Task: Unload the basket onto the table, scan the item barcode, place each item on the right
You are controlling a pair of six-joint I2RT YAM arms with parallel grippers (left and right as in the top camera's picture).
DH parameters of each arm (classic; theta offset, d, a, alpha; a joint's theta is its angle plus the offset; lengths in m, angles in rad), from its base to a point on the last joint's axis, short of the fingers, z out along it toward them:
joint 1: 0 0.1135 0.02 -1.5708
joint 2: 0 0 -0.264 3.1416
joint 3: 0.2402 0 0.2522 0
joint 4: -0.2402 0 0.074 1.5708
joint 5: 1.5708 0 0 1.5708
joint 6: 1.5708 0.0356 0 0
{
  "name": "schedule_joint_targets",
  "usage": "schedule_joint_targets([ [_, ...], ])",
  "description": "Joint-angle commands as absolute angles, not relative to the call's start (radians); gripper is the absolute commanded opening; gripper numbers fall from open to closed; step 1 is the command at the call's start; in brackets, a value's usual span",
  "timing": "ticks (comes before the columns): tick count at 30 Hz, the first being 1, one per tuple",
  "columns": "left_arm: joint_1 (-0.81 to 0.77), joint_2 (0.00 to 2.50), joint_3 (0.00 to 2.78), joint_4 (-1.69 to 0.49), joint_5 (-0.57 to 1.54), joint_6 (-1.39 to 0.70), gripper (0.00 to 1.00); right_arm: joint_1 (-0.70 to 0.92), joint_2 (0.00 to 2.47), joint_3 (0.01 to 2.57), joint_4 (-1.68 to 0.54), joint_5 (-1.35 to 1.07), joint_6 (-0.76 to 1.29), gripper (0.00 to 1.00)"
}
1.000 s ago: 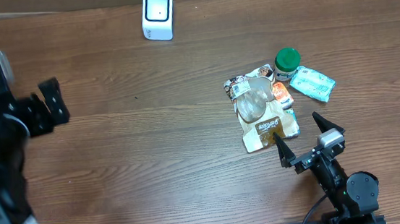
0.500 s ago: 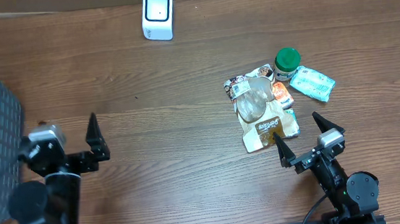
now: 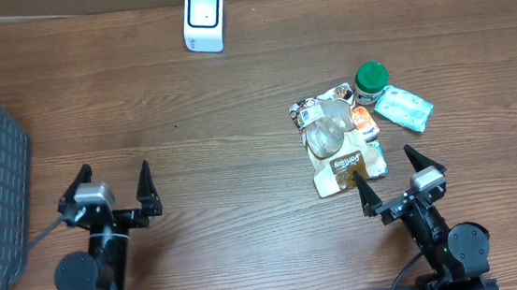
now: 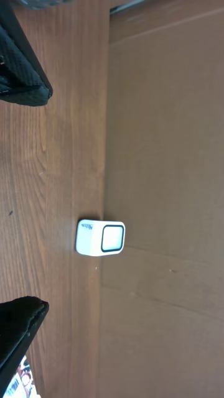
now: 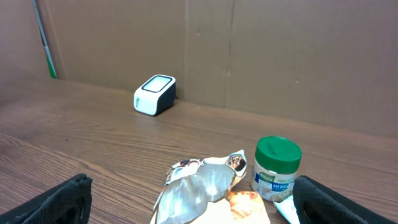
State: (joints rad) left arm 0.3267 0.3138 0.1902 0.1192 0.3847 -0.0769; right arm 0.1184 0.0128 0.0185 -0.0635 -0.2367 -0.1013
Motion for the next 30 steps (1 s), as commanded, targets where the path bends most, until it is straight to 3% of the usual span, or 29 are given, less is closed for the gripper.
schedule_joint_targets([
  [1,0.325,0.237,0.127,0.125,0.339,-0.107,1.00,0.117,0.003,0.008,-0.057,-0.241,-0.101,1.00],
  [13,0.326,0.174,0.004,0.130,0.138,-0.142,1.00,0.117,0.003,0.008,-0.057,-0.241,-0.101,1.00],
  [20,0.321,0.000,0.005,-0.057,0.138,-0.130,1.00,0.117,0.003,0.008,-0.057,-0.241,-0.101,1.00],
  [30,0.162,0.004,0.004,-0.075,0.064,-0.017,1.00,0.117,0.003,0.008,-0.057,-0.241,-0.101,1.00],
])
